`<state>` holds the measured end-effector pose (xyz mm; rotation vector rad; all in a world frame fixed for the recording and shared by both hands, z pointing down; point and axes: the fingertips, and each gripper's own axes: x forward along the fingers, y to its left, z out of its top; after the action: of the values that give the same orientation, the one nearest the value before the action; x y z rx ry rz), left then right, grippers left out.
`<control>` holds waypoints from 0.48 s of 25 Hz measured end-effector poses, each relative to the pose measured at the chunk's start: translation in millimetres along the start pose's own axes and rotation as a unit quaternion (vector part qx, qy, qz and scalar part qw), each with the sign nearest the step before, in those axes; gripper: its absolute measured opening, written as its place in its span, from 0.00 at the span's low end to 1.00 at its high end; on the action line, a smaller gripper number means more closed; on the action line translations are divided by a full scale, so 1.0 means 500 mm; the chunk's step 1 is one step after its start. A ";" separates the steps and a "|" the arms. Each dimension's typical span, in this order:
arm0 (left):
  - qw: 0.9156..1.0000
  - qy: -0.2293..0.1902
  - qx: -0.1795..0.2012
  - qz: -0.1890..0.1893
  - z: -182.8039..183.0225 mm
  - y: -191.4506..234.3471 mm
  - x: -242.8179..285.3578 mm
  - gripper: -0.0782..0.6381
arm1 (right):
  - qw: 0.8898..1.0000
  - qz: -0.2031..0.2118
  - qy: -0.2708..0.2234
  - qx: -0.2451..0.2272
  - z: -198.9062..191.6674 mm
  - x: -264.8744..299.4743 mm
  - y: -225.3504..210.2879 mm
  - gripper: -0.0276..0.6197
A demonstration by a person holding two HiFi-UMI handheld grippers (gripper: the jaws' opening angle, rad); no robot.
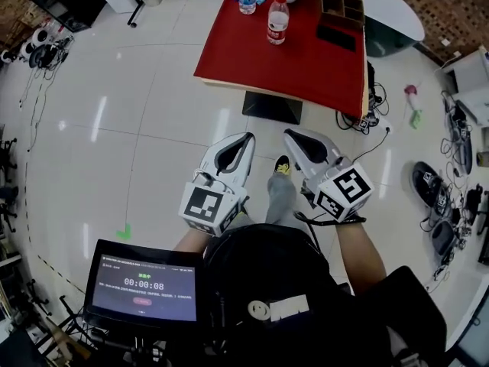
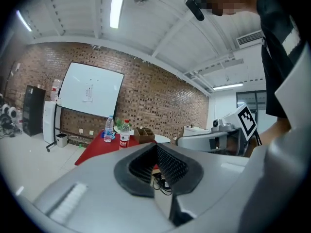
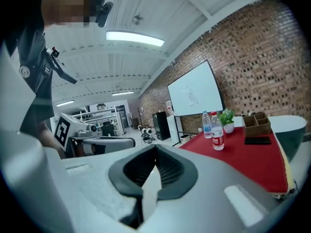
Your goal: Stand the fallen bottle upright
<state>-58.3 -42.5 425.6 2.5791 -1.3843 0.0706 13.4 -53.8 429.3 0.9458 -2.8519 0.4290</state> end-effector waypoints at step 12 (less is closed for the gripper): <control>1.000 -0.019 -0.008 -0.012 0.017 -0.109 -0.197 0.12 | 1.000 0.006 -0.012 0.027 -0.008 -0.089 0.228 0.05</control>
<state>-68.3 65.4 394.4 2.5966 -1.3620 0.0075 -19.1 60.1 398.7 0.9491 -2.8840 0.5020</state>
